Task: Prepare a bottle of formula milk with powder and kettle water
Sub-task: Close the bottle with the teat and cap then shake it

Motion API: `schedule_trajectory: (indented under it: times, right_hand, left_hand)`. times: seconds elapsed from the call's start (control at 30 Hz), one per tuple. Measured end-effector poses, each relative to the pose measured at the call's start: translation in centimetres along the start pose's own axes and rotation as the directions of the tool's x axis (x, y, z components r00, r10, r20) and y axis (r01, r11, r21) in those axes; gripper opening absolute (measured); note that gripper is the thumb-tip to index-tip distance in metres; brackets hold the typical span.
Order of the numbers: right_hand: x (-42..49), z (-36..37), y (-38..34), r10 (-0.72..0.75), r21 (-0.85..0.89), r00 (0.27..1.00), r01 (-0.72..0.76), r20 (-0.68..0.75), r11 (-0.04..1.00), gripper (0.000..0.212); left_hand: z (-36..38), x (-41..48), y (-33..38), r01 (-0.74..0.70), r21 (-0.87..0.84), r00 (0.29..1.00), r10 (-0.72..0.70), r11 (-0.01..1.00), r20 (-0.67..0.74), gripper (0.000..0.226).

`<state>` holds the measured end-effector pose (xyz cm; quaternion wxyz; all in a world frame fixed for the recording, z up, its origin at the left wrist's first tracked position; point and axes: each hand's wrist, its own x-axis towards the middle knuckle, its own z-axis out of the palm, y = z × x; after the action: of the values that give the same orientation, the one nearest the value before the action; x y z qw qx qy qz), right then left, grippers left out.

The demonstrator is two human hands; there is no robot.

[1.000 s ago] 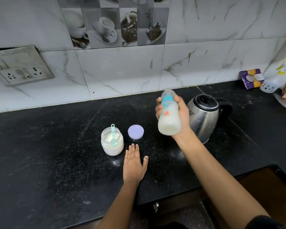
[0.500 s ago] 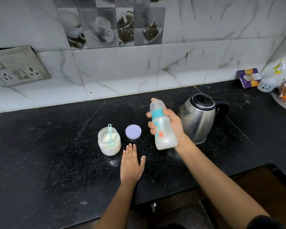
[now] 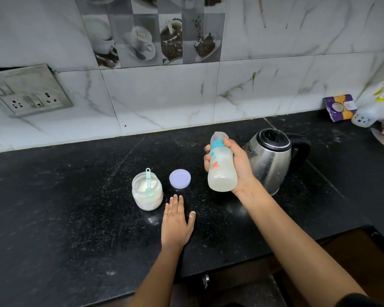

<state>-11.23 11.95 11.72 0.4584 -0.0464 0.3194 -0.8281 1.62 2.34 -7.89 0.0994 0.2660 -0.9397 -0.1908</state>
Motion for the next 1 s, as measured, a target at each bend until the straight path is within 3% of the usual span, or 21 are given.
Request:
schedule_trajectory:
  times: [0.2, 0.33, 0.4, 0.53, 0.63, 0.7, 0.8, 0.93, 1.0]
  right_hand:
    - [-0.4, 0.6, -1.2, -0.024, 0.004, 0.995, 0.024, 0.099, 1.000, 0.031]
    - [-0.1, -0.2, -1.4, -0.022, -0.087, 0.962, 0.048, 0.273, 0.995, 0.067]
    - [0.1, 0.3, -1.5, -0.009, -0.088, 0.943, 0.040, 0.333, 0.995, 0.074]
    - [0.8, 0.7, -0.8, -0.030, 0.217, 0.943, -0.045, 0.330, 0.975, 0.053]
    - [0.5, 0.0, 0.4, 0.051, 0.079, 0.893, -0.096, 0.447, 0.992, 0.049]
    - [0.6, 0.4, 0.2, 0.047, 0.058, 0.897, -0.080, 0.439, 0.995, 0.047]
    - [1.5, 0.2, -0.4, 0.049, 0.224, 0.947, -0.125, 0.318, 0.967, 0.053]
    - [0.8, 0.3, -0.4, 0.029, 0.057, 0.921, -0.055, 0.388, 0.997, 0.045]
    - [0.8, 0.8, -0.7, -0.004, 0.059, 0.935, -0.018, 0.354, 0.998, 0.047]
  left_hand:
    - [-0.1, 0.0, 0.2, 0.009, 0.001, 1.000, -0.009, 1.000, 0.003, 0.068]
    - [0.0, 0.0, 0.3, 0.019, -0.007, 1.000, -0.018, 1.000, 0.006, 0.068]
    - [0.0, 0.0, 0.3, 0.018, 0.008, 1.000, -0.018, 1.000, 0.002, 0.068]
    - [0.1, 0.0, 0.3, 0.019, 0.011, 1.000, -0.019, 1.000, -0.009, 0.068]
    - [0.0, 0.0, 0.4, 0.022, 0.007, 1.000, -0.022, 1.000, -0.006, 0.068]
    - [-0.1, 0.0, 0.4, 0.019, 0.016, 1.000, -0.019, 1.000, -0.009, 0.068]
    - [-0.1, 0.0, 0.4, 0.021, 0.023, 1.000, -0.021, 1.000, -0.004, 0.068]
    - [-0.2, 0.0, 0.5, 0.025, 0.014, 1.000, -0.025, 1.000, 0.000, 0.068]
    - [-0.2, 0.0, 0.5, 0.021, 0.027, 1.000, -0.021, 0.999, 0.003, 0.068]
